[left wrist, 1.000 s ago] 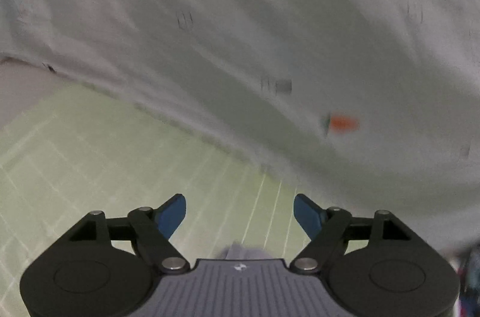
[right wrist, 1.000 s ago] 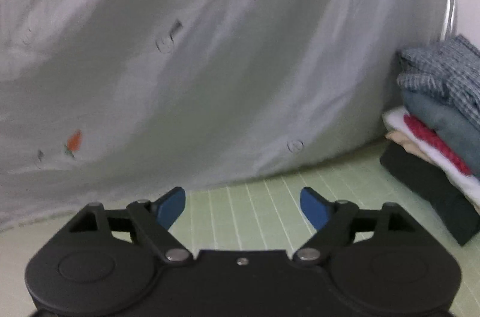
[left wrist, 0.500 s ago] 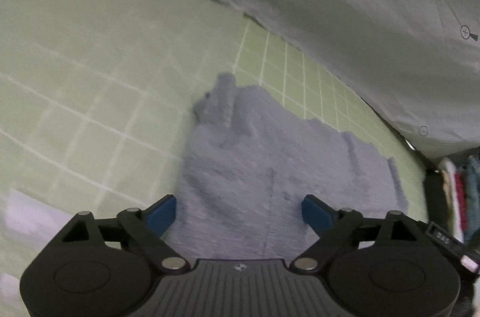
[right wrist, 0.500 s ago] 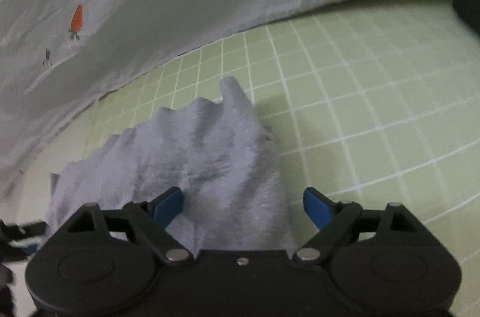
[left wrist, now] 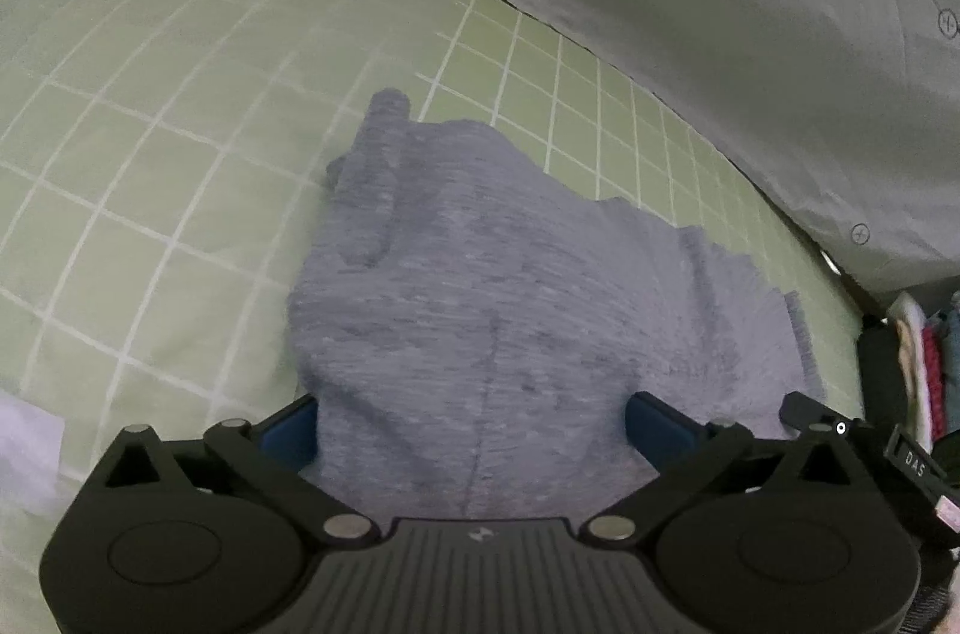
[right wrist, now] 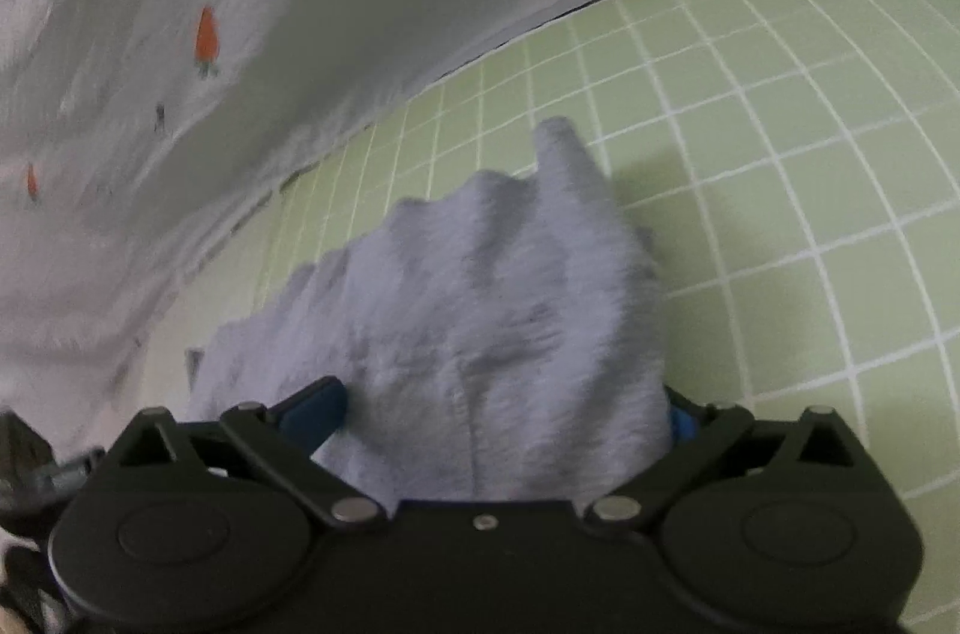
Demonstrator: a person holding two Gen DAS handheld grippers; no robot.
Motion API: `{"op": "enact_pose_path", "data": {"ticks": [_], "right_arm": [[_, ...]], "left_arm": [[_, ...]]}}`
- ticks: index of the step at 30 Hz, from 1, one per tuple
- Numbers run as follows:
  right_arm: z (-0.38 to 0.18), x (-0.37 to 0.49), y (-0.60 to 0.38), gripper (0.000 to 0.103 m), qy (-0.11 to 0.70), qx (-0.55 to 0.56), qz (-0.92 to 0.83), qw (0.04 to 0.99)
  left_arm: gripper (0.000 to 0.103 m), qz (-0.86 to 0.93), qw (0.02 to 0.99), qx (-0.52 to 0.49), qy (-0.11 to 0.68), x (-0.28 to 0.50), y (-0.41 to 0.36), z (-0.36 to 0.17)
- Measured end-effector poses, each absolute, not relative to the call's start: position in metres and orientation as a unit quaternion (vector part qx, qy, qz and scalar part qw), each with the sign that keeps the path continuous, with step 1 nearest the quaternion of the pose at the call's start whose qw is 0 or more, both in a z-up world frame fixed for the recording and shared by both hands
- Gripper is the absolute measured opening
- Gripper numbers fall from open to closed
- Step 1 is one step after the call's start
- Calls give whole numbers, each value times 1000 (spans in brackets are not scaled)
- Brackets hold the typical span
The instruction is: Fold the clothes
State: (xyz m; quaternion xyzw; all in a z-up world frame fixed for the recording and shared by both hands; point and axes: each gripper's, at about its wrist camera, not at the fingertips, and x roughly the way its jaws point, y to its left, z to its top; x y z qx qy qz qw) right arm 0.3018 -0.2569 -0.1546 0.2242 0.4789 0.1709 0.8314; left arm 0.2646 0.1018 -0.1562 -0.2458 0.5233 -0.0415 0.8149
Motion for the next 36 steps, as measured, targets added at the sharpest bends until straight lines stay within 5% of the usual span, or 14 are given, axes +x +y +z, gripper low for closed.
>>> {"op": "enact_pose_path", "data": {"ticks": [17, 36], "right_arm": [[-151, 309, -222, 103, 511, 124, 150, 837], [-150, 308, -207, 102, 516, 148, 158, 829]], "left_arm": [[102, -32, 819, -251, 516, 266, 100, -154], [102, -52, 813, -256, 520, 266, 85, -156]]}}
